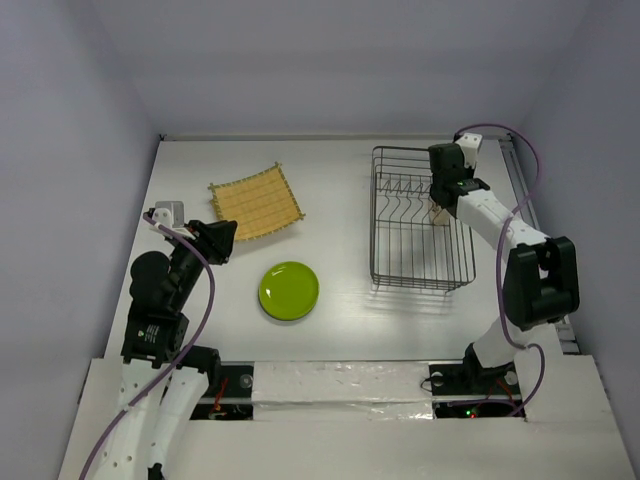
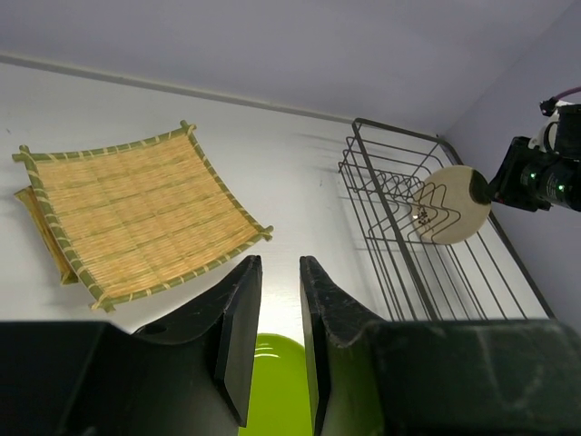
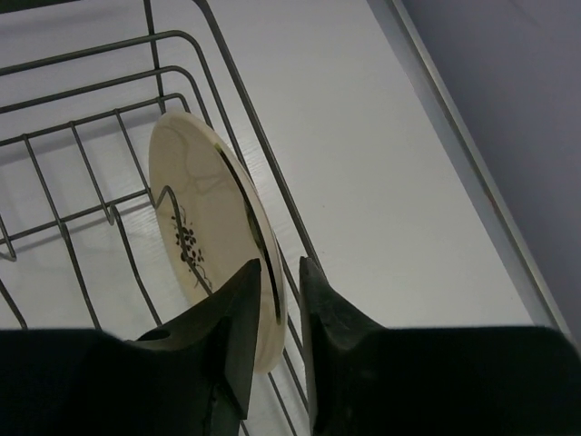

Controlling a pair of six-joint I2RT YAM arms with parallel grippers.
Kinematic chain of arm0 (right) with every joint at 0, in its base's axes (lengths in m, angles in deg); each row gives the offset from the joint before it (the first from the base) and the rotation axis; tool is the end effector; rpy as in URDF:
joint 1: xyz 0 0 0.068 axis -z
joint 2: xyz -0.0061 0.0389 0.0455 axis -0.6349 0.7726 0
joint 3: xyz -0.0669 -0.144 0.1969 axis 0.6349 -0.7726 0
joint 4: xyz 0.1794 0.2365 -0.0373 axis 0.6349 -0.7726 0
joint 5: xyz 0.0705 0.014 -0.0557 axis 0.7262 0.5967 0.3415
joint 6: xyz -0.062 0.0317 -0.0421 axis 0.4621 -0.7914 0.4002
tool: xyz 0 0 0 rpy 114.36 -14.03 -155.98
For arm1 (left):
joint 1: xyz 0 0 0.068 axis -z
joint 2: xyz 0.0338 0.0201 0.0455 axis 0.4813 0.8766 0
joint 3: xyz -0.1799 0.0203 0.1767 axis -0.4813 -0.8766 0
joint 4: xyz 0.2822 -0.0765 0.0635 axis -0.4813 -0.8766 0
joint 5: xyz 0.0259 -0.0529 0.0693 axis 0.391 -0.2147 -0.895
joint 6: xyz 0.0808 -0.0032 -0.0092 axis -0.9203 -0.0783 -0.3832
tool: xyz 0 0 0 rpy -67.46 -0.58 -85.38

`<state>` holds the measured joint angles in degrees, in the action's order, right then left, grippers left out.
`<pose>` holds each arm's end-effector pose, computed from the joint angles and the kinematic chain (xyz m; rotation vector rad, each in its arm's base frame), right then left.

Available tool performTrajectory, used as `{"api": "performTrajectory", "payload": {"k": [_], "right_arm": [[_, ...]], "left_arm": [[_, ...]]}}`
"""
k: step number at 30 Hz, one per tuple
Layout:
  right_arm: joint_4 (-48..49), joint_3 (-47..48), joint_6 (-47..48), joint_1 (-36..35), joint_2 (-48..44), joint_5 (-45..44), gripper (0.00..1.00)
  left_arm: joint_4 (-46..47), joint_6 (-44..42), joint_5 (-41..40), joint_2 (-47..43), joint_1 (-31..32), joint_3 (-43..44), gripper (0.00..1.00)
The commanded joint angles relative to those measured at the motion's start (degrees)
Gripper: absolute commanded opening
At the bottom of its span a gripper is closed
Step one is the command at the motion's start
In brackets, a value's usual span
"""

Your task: Unload the plates from the dish rack

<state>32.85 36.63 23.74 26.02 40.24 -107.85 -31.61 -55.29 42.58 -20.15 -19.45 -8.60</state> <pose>0.4186 0.0501 0.2189 0.3786 2.0871 -0.5787 0.2047 -0.0483 0.3569 0.0194 1.4874 -0.5805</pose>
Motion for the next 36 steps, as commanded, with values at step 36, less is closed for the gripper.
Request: {"api": "performTrajectory", "payload": {"k": [36], "right_arm": [[-6.8, 9.6, 4.2, -6.3, -16.0, 0.6, 0.00]], "left_arm": [[2.5, -0.2, 0.0, -0.6, 0.3, 1.5, 0.22]]}}
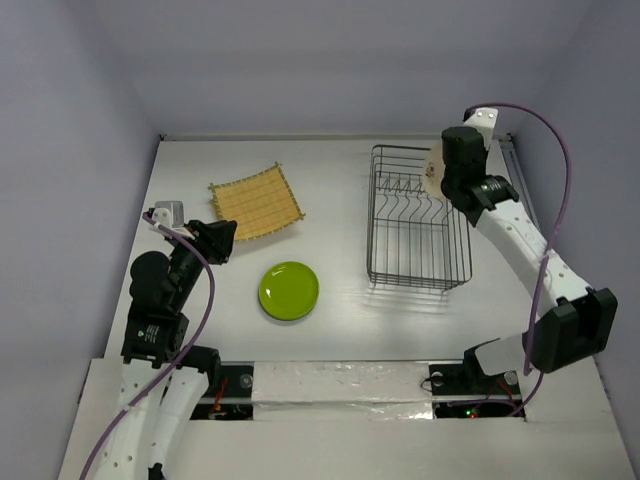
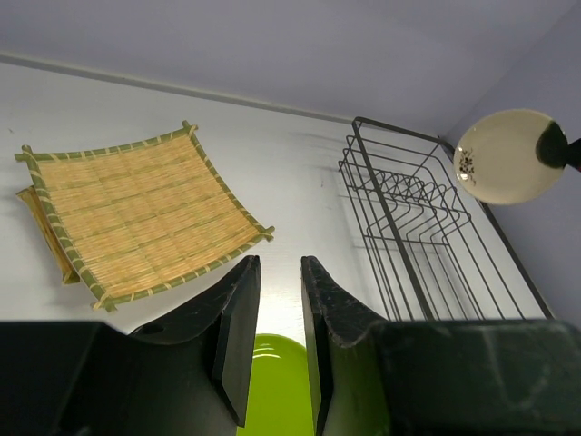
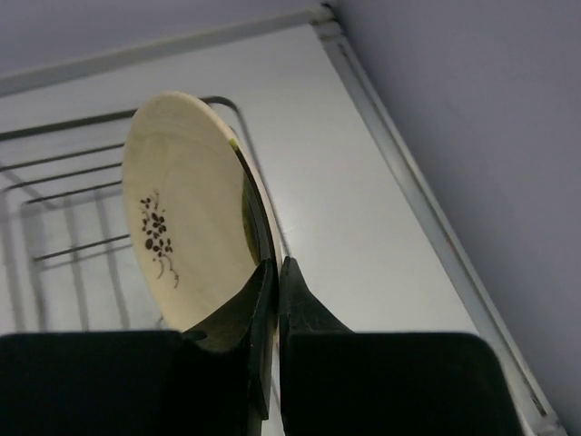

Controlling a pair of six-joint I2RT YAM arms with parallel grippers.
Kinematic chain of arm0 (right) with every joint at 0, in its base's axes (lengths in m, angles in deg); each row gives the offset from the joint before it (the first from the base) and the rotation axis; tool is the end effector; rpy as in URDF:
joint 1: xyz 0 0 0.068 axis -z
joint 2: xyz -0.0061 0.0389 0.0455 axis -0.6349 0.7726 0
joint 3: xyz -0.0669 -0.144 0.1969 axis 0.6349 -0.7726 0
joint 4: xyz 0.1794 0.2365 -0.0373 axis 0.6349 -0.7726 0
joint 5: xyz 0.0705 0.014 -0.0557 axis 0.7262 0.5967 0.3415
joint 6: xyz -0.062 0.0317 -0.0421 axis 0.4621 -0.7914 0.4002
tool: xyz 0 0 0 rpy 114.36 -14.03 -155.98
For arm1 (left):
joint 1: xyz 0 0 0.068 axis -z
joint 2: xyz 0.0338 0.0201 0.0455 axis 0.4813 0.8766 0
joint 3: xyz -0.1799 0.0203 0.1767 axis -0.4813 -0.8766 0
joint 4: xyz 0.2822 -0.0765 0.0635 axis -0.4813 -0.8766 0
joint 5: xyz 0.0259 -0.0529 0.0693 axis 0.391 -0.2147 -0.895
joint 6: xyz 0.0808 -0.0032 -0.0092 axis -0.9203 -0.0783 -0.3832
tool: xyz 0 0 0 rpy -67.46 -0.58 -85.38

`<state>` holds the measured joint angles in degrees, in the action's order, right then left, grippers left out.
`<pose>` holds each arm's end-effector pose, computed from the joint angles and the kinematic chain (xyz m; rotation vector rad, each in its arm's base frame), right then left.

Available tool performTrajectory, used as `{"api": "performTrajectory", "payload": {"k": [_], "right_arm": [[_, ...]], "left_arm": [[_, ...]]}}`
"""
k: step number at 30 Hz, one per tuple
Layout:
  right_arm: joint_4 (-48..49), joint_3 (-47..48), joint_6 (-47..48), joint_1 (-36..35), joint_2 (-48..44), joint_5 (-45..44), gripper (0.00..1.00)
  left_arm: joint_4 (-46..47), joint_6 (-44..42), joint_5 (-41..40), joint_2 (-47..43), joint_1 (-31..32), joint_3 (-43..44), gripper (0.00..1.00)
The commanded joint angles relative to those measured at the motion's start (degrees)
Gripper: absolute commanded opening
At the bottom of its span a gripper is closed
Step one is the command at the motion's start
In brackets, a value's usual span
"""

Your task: Unload the plates from the dish rack

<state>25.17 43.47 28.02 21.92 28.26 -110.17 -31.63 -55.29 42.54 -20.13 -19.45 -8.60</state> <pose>0.3804 0.0672 0.3334 0.3241 1.9342 -0.5193 0.2048 -0.0483 0.3568 0.0187 1.4881 -0.5800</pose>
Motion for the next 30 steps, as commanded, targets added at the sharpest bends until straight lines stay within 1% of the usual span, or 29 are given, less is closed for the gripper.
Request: {"api": "performTrajectory", "payload": {"k": [1, 3, 4, 5, 7, 8, 10, 11, 13, 14, 15, 17, 18, 22, 30], "right_arm": [[1.8, 2.2, -0.6, -4.5, -6.1, 8.4, 0.00], [5.5, -0.7, -1.9, -7.7, -8.0, 14.2, 0.00], [6.9, -2.0, -2.7, -11.1, -8.6, 20.9, 0.00], [8.2, -3.3, -3.4, -12.8, -9.1, 24.6, 0.00], [12.7, -7.4, -6.4, -15.7, -8.6, 31.1, 0.00], [14.3, -8.7, -7.2, -18.9, -7.6, 35.8, 0.00], [17.8, -11.0, -9.5, -21.7, -5.7, 39.0, 0.00], [18.9, -11.3, -10.3, -24.2, -4.6, 41.6, 0.00], [22.3, -11.8, -12.5, -26.8, -1.0, 44.8, 0.00], [23.6, -12.1, -13.0, -28.1, 0.3, 47.9, 0.00], [25.0, -12.0, -13.6, -30.6, 2.8, 48.8, 0.00], [25.0, -10.8, -14.4, -32.6, 5.6, 49.5, 0.00], [26.9, -10.6, -14.6, -34.0, 8.2, 49.5, 0.00], [28.9, -11.1, -16.3, -35.3, 12.3, 50.7, 0.00], [31.4, -16.3, -17.5, -35.3, 13.2, 51.7, 0.00]], "left_arm": [[2.5, -0.3, 0.0, -0.6, 0.3, 1.5, 0.22], [2.5, -0.3, -0.2, -0.6, 0.3, 1.5, 0.22], [2.4, -0.3, -0.2, -0.7, 0.3, 1.5, 0.22], [2.4, -0.2, -0.3, -0.7, 0.3, 1.5, 0.22], [2.2, -0.3, -0.5, -0.7, 0.3, 1.5, 0.22], [2.2, -0.2, -0.5, -0.7, 0.3, 1.5, 0.22], [2.2, -0.2, -0.6, -0.5, 0.3, 1.5, 0.22], [2.2, -0.2, -0.6, -0.4, 0.3, 1.5, 0.22], [2.2, -0.3, -0.5, -0.4, 0.3, 1.5, 0.22], [2.2, -0.2, -0.5, -0.4, -0.2, 1.5, 0.23], [2.2, -0.2, -0.6, -0.5, -0.2, 1.5, 0.23], [2.2, -0.2, -0.6, -0.4, -0.2, 1.5, 0.23], [2.2, -0.2, -0.6, -0.4, -0.2, 1.5, 0.23], [2.2, -0.2, -0.6, -0.4, -0.7, 1.5, 0.24], [2.5, -0.3, -0.3, 0.0, -0.7, 1.5, 0.25]]}}
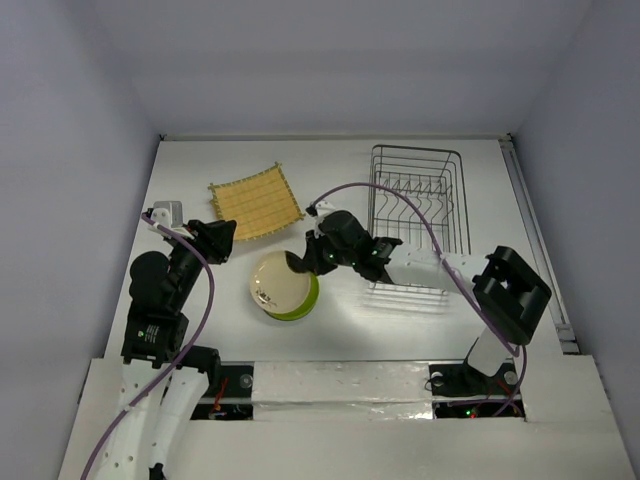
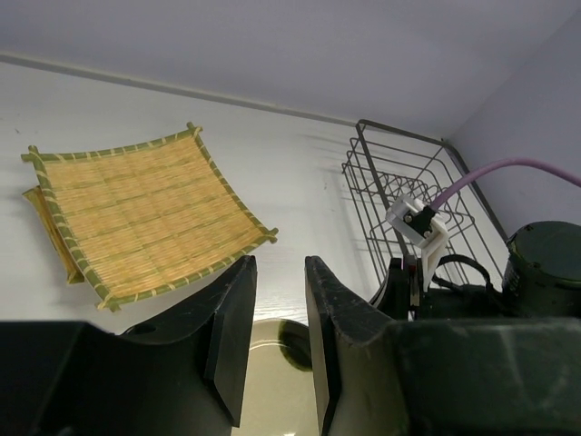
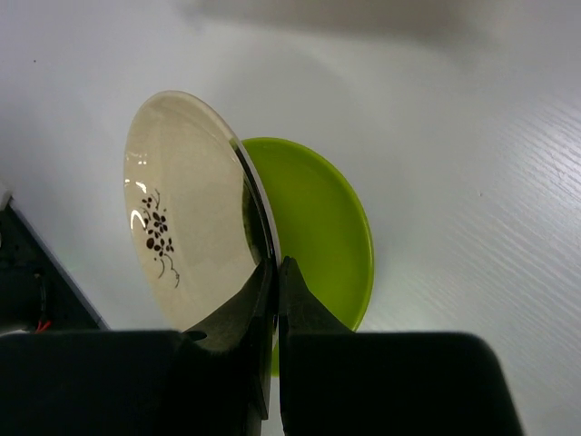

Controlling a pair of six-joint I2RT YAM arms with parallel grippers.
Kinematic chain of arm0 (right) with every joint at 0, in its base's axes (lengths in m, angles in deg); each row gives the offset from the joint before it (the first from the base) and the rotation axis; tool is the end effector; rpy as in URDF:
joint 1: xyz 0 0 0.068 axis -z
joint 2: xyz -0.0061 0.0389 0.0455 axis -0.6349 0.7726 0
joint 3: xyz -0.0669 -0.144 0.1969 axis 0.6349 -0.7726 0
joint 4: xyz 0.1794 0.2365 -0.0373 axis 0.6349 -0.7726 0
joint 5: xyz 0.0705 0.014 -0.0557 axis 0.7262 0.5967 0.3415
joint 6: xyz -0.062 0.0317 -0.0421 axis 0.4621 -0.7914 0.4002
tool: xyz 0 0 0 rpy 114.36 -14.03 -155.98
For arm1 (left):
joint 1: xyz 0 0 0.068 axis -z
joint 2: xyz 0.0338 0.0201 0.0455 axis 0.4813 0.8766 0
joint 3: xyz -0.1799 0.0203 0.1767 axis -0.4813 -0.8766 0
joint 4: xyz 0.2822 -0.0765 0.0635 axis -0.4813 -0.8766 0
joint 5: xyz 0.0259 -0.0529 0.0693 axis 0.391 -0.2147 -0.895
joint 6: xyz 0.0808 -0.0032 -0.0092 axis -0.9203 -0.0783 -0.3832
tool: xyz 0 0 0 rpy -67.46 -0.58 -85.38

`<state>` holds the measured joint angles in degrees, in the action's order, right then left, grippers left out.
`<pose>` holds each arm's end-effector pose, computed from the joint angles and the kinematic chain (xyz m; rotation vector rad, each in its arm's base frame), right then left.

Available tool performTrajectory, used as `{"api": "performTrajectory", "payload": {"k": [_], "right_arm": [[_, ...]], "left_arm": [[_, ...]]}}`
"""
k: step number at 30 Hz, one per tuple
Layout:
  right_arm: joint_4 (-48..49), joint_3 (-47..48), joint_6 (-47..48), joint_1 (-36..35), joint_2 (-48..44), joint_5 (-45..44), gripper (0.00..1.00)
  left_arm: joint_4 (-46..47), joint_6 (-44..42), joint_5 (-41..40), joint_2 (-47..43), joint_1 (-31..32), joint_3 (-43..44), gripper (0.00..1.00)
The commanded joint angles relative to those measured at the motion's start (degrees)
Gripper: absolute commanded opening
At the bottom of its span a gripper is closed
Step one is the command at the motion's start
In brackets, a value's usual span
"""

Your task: Unload the plates from the dish rack

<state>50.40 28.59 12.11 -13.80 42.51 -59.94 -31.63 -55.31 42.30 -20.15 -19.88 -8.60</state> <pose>0.2582 0.3553 0.1699 -0.6062 2.2072 0.8509 0.2051 -0.0464 0.3568 0.0100 1.4868 -0.5706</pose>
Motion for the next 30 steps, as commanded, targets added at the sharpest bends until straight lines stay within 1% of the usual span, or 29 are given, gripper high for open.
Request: {"api": "performTrajectory", "payload": {"k": [1, 7, 10, 11, 13, 14, 17, 18, 20, 22, 23, 24, 25, 27, 28, 30], "right_arm": [[6.2, -2.0, -1.9, 0.4, -1.0, 1.3, 0.00], [5.1, -3.6, -2.0, 0.4, 0.5, -0.6, 0.00], [4.6, -4.1, -2.0, 0.4, 1.2, -1.3, 0.03], [4.4, -4.2, -2.1, 0.4, 1.2, -2.4, 0.08], [3.8, -4.3, -1.8, 0.4, 0.9, -2.9, 0.14], [3.5, -4.3, -1.7, 0.4, 0.7, -3.1, 0.23], [2.7, -4.2, -1.1, 0.4, 0.0, -3.9, 0.39], [2.2, -4.1, -1.1, 0.4, -0.3, -4.3, 0.42], [2.0, -3.9, -0.7, 0.4, -0.8, -4.5, 0.55], [0.7, -3.2, 0.0, 0.4, -1.4, -6.3, 0.57], [0.5, -3.0, 0.2, 0.4, -1.6, -7.2, 0.63], [0.5, -2.8, 0.4, 0.4, -2.1, -7.7, 0.64], [-1.4, -2.8, 0.8, 0.4, -2.4, -8.3, 0.70], [-2.2, -2.5, 1.0, 0.4, -3.8, -10.1, 0.72], [-2.6, -2.4, 1.4, 0.4, -4.5, -10.7, 0.76], [-3.0, -2.2, 1.8, 0.4, -6.2, -13.1, 0.77]], "left_arm": [[2.5, -0.3, 0.0, 0.1, -0.3, 1.4, 0.25], [2.7, -0.2, 0.2, 0.3, -0.3, 1.4, 0.26], [2.7, -0.3, 0.2, 0.4, -0.3, 1.4, 0.26], [2.7, -0.3, 0.2, 0.4, -0.3, 1.5, 0.26], [2.8, -0.1, 0.3, 0.6, -0.3, 1.4, 0.26], [2.8, -0.1, 0.2, 0.5, -0.3, 1.3, 0.26], [2.9, -0.1, 0.3, 0.5, -0.3, 1.3, 0.26], [2.9, -0.1, 0.3, 0.5, -0.3, 1.3, 0.26], [2.9, -0.1, 0.4, 0.6, -0.3, 1.3, 0.27], [2.9, -0.1, 0.4, 0.6, -0.3, 1.3, 0.27], [2.9, -0.1, 0.5, 0.7, -0.3, 1.3, 0.27], [2.9, -0.1, 0.5, 0.7, -0.3, 1.3, 0.27], [2.9, -0.1, 0.4, 0.6, -0.3, 1.3, 0.27], [2.9, -0.1, 0.6, 0.6, -0.3, 1.3, 0.27], [2.9, -0.1, 0.6, 0.7, -0.3, 1.3, 0.27], [3.0, -0.1, 0.6, 0.8, -0.3, 1.3, 0.27]]}}
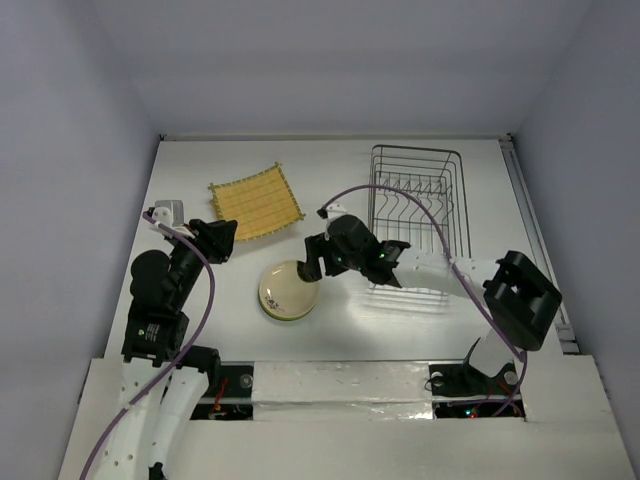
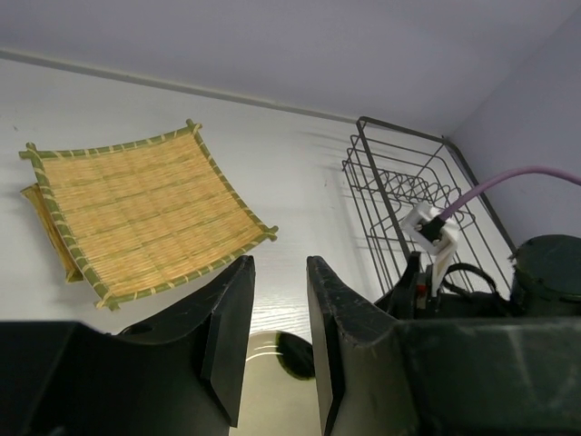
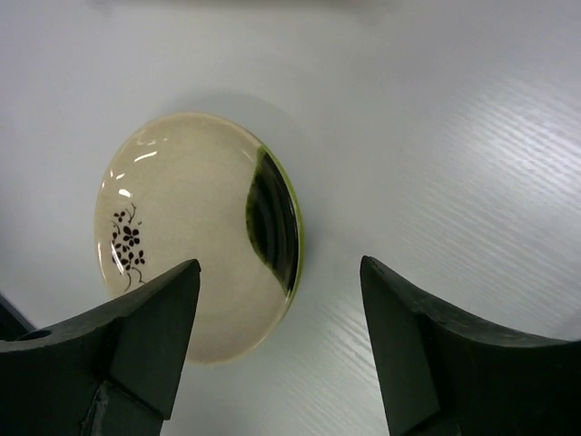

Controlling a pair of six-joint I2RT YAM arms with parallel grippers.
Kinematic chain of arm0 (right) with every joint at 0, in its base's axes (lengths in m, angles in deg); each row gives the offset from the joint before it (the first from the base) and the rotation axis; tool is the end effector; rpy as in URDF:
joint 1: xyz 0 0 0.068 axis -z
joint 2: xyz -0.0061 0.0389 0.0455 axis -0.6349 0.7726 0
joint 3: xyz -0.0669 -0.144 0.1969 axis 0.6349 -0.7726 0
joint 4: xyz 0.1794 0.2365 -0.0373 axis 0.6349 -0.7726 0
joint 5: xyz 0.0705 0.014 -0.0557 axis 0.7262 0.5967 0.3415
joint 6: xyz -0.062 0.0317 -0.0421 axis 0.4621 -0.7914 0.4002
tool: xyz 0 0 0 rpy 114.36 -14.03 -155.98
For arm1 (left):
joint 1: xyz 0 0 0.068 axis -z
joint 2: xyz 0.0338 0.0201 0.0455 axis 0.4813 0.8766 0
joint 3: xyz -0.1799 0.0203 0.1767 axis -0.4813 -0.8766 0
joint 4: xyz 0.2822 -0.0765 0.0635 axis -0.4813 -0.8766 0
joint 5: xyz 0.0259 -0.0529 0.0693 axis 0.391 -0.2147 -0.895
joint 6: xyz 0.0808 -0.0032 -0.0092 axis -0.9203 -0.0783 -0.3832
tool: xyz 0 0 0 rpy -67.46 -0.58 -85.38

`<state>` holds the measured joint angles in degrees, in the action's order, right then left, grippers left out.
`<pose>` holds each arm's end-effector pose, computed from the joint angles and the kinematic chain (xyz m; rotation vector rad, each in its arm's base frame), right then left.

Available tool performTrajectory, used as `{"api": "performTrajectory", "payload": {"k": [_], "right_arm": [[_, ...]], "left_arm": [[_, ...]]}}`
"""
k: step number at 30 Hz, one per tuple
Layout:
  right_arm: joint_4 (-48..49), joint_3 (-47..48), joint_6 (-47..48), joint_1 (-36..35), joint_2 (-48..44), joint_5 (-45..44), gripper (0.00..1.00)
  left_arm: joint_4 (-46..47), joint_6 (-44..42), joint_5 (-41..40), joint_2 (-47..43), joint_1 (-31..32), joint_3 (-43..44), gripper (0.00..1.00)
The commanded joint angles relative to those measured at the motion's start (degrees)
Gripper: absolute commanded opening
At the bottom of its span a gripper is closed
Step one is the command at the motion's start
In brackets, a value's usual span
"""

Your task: Unload the plates from the dish rack

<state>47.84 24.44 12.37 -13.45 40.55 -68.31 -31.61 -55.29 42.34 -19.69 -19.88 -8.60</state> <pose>0.2568 0.3320 0.1507 -0.5287 2.2619 0.6505 0.2070 -0.0468 0.3553 0.0091 1.4946 -0.5711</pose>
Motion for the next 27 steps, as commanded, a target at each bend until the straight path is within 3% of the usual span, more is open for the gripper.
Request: {"api": "performTrajectory", "payload": {"k": [1, 4, 7, 8, 10, 16, 18, 21, 22, 23, 24, 27], "right_arm": [[-0.7, 1.9, 2.0, 0.0, -6.5, -5.6, 0.77], [1.2, 1.0, 2.9, 0.0, -12.7, -7.6, 0.72], [2.9, -0.6, 3.6, 0.0, -18.1, -10.8, 0.32], [4.2, -1.0, 3.8, 0.0, -21.9, -12.9, 0.03], [5.7, -1.9, 4.2, 0.0, -25.8, -15.3, 0.00], [12.5, -10.1, 6.7, 0.0, -44.6, -26.3, 0.00], [13.9, -13.5, 7.4, 0.0, -49.5, -30.4, 0.05], [16.6, -17.7, 8.1, 0.0, -58.6, -36.5, 0.35], [16.8, -18.6, 6.9, 0.0, -62.5, -39.2, 0.47], [17.3, -19.6, 6.7, 0.0, -64.4, -43.7, 0.81], [19.4, -22.0, 7.2, 0.0, -66.0, -45.4, 1.00], [21.6, -24.9, 8.5, 0.0, -70.3, -47.7, 1.00]], "left_arm": [[3.0, -0.1, 0.6, 0.3, -0.3, 1.3, 0.27], [3.0, -0.1, 0.6, 0.2, -0.3, 1.3, 0.28], [2.9, -0.2, 0.6, 0.1, -0.3, 1.3, 0.29], [2.8, -0.2, 0.6, 0.1, -0.3, 1.4, 0.30], [2.8, -0.2, 0.6, 0.0, -0.3, 1.3, 0.33], [2.9, -0.4, 1.1, 0.0, -0.8, 1.7, 0.55], [3.4, -0.4, 2.4, 0.0, -1.4, 1.7, 0.58], [3.9, -0.4, 3.1, 0.0, -2.5, 1.8, 0.64], [4.1, -0.4, 3.1, 0.1, -2.5, 1.9, 0.66], [4.1, -0.3, 3.1, 0.2, -2.5, 1.8, 0.68], [4.3, -0.2, 3.0, 0.3, -2.5, 1.8, 0.68], [4.9, 0.0, 3.1, 0.4, -3.1, 1.4, 0.69]]}}
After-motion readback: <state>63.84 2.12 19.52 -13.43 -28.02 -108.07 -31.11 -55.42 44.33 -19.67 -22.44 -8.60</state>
